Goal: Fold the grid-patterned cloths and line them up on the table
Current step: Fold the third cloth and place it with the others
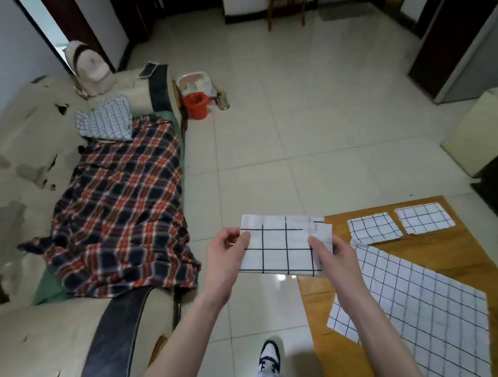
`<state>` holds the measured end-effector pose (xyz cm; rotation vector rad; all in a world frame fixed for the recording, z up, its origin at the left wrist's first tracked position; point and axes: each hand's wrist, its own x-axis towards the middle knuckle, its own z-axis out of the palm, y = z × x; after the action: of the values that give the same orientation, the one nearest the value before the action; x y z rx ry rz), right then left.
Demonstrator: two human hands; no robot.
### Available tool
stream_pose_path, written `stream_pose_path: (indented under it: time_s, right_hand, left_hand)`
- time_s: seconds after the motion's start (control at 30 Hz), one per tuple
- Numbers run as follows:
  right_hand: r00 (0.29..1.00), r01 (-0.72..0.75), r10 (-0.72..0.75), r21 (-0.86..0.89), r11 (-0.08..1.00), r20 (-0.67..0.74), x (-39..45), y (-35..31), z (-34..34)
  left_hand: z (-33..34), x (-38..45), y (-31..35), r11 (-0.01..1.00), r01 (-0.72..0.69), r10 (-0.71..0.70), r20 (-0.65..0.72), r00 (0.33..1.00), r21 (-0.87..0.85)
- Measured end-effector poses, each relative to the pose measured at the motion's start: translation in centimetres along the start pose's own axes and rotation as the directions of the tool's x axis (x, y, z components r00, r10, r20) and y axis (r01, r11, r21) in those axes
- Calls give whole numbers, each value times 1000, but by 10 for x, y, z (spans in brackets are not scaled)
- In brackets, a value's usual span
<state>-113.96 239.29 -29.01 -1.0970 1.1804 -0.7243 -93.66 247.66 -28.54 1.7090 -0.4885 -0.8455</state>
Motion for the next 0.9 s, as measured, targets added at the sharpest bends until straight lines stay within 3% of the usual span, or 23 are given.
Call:
stream_pose_path:
  time_s: [0.2, 0.5, 0.73, 0.9]
  right_hand:
    - [998, 35, -36, -17, 999, -45, 51, -23, 32]
    - [974, 41, -34, 26, 999, -226, 129, -44, 56]
    - [877, 14, 33, 95, 995, -479, 194, -62, 94]
    - [752, 22, 99, 175, 984, -652, 232, -74, 124]
  left_hand:
    - [5, 79, 30, 995, -76, 75, 19, 997, 57]
    - [44, 197, 66, 999, -5, -3, 228, 974, 32]
    - [73, 307, 99, 994, -23, -31, 466, 884, 109]
    - [93, 376, 121, 990, -62, -34, 632, 774, 130]
